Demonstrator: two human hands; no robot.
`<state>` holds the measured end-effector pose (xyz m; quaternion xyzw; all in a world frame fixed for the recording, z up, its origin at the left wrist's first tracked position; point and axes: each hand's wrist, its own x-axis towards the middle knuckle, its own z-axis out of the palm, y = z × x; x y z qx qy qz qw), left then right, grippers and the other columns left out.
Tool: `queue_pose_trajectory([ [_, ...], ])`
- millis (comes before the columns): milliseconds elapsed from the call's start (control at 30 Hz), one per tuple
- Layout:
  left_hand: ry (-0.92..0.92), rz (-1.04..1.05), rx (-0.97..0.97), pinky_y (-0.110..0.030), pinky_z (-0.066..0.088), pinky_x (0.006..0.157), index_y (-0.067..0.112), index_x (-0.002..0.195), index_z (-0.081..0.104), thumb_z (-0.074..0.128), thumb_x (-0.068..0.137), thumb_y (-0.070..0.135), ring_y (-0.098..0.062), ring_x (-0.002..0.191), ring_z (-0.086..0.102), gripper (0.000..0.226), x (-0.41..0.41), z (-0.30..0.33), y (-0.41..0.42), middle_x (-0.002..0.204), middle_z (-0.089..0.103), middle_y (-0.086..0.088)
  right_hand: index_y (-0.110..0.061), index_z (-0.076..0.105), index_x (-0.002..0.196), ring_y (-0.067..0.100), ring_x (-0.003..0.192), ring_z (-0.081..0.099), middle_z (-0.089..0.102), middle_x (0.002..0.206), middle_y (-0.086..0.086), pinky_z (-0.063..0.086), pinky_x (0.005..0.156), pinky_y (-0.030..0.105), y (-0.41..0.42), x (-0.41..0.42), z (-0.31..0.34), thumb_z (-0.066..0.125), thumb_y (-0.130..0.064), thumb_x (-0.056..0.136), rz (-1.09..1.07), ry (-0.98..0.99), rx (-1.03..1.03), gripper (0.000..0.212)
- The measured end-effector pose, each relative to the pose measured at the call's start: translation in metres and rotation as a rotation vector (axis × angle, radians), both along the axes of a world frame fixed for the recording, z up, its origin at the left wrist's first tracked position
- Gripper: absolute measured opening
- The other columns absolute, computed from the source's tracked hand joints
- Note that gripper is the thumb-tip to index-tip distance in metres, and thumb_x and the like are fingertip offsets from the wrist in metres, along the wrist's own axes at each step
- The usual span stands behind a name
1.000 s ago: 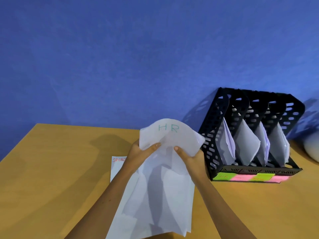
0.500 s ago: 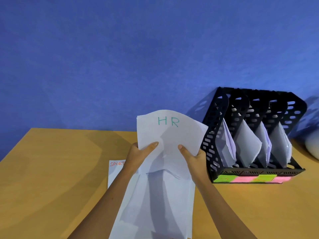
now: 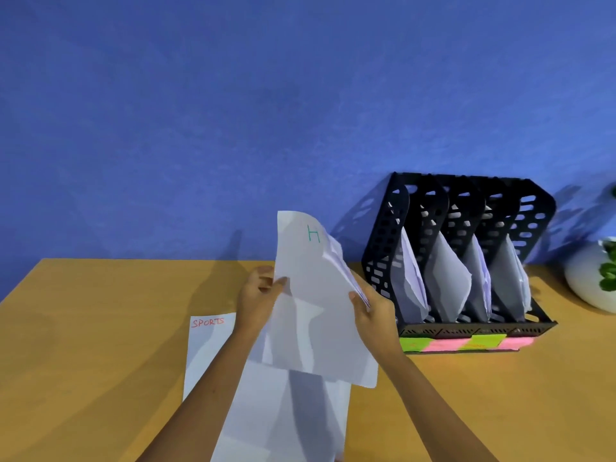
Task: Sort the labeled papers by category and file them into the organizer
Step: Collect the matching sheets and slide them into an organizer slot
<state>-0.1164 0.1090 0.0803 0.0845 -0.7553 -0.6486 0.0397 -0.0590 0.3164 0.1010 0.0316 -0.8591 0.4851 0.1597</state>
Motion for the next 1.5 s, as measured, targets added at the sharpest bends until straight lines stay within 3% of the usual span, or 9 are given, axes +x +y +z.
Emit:
queue_pose_trajectory([
  [100, -0.064, 0.117, 0.127, -0.026, 0.051, 0.072, 0.016, 0.115, 0.057, 0.058, 0.088, 0.047, -0.024, 0.095, 0.066, 0.041, -0.003, 0.026, 0.018, 0.105, 0.068, -0.006, -0.031, 0.05, 0.135, 0.001, 0.113, 0.06, 0.063, 0.125, -0.014, 0.042, 0.098, 0.008, 0.014, 0.008, 0.004, 0.037, 0.028, 0.069, 0.034, 0.101, 0.109, 0.089],
  [200, -0.28, -0.087, 0.313, -0.038, 0.057, 0.078, 0.025, 0.109, 0.061, 0.044, 0.077, 0.077, -0.023, 0.092, 0.071, 0.064, -0.006, 0.058, 0.039, 0.098, 0.074, -0.002, -0.021, 0.056, 0.131, 0.017, 0.125, 0.054, 0.056, 0.137, 0.004, 0.035, 0.107, 0.012, 0.031, 0.012, 0.004, 0.035, 0.03, 0.063, 0.012, 0.137, 0.226, 0.088],
  [267, -0.316, -0.178, 0.239, -0.037, 0.058, 0.074, 0.034, 0.101, 0.061, 0.05, 0.069, 0.081, -0.018, 0.087, 0.071, 0.058, -0.005, 0.075, 0.056, 0.096, 0.074, 0.003, -0.02, 0.06, 0.129, 0.019, 0.126, 0.053, 0.053, 0.139, 0.006, 0.037, 0.106, 0.015, 0.042, 0.015, 0.006, 0.037, 0.028, 0.067, -0.009, 0.113, 0.253, 0.081],
  [400, -0.208, -0.112, 0.033, -0.029, 0.053, 0.063, 0.021, 0.103, 0.051, 0.07, 0.081, 0.03, -0.015, 0.082, 0.065, 0.03, -0.011, 0.088, 0.087, 0.109, 0.064, -0.001, -0.017, 0.058, 0.13, 0.021, 0.124, 0.055, 0.055, 0.137, 0.006, 0.044, 0.105, 0.029, 0.063, 0.024, 0.017, 0.043, 0.02, 0.077, 0.085, 0.125, 0.296, 0.067],
  [567, -0.168, -0.168, -0.22, -0.045, 0.056, 0.083, 0.014, 0.114, 0.052, 0.065, 0.083, 0.017, -0.029, 0.094, 0.064, 0.033, -0.015, 0.101, 0.103, 0.109, 0.061, -0.006, -0.016, 0.06, 0.128, 0.014, 0.12, 0.05, 0.057, 0.131, 0.003, 0.041, 0.098, 0.023, 0.087, 0.033, 0.038, 0.049, -0.052, 0.09, 0.208, 0.283, 0.423, 0.053],
  [700, -0.095, -0.237, -0.456, -0.034, 0.049, 0.067, 0.008, 0.099, 0.057, 0.062, 0.081, 0.015, -0.027, 0.085, 0.062, 0.02, -0.011, 0.118, 0.116, 0.092, 0.061, -0.008, -0.011, 0.058, 0.123, 0.024, 0.109, 0.053, 0.059, 0.121, 0.008, 0.036, 0.087, 0.02, 0.097, 0.003, 0.066, 0.051, -0.044, 0.091, -0.104, 0.316, 0.345, 0.047],
  [967, -0.087, -0.351, -0.782, -0.029, 0.038, 0.063, 0.002, 0.095, 0.055, 0.059, 0.08, 0.012, -0.03, 0.086, 0.059, 0.019, -0.001, 0.16, 0.146, 0.096, 0.059, -0.016, 0.0, 0.02, 0.141, 0.034, 0.125, 0.041, 0.034, 0.137, 0.015, 0.05, 0.086, 0.037, 0.083, -0.065, 0.089, 0.071, -0.04, 0.08, -0.228, -0.309, 0.668, 0.089],
  [1167, -0.083, -0.505, -0.824, -0.031, 0.041, 0.068, 0.004, 0.097, 0.06, 0.067, 0.077, 0.02, -0.026, 0.081, 0.061, 0.027, 0.003, 0.203, 0.163, 0.093, 0.063, -0.009, 0.002, 0.043, 0.119, 0.037, 0.105, 0.062, 0.061, 0.114, 0.02, 0.045, 0.067, 0.035, 0.127, -0.08, 0.105, 0.057, -0.001, 0.085, -0.231, -0.328, 0.689, 0.037],
  [1500, 0.088, -0.505, -0.794, -0.033, 0.047, 0.072, 0.011, 0.102, 0.064, 0.067, 0.079, 0.022, -0.029, 0.092, 0.068, 0.026, -0.006, 0.281, 0.2, 0.105, 0.07, -0.011, 0.002, 0.053, 0.108, 0.035, 0.088, 0.064, 0.064, 0.099, 0.02, 0.049, 0.064, 0.034, 0.174, -0.077, 0.137, 0.052, 0.006, 0.085, -0.174, -0.277, 0.734, 0.024],
])
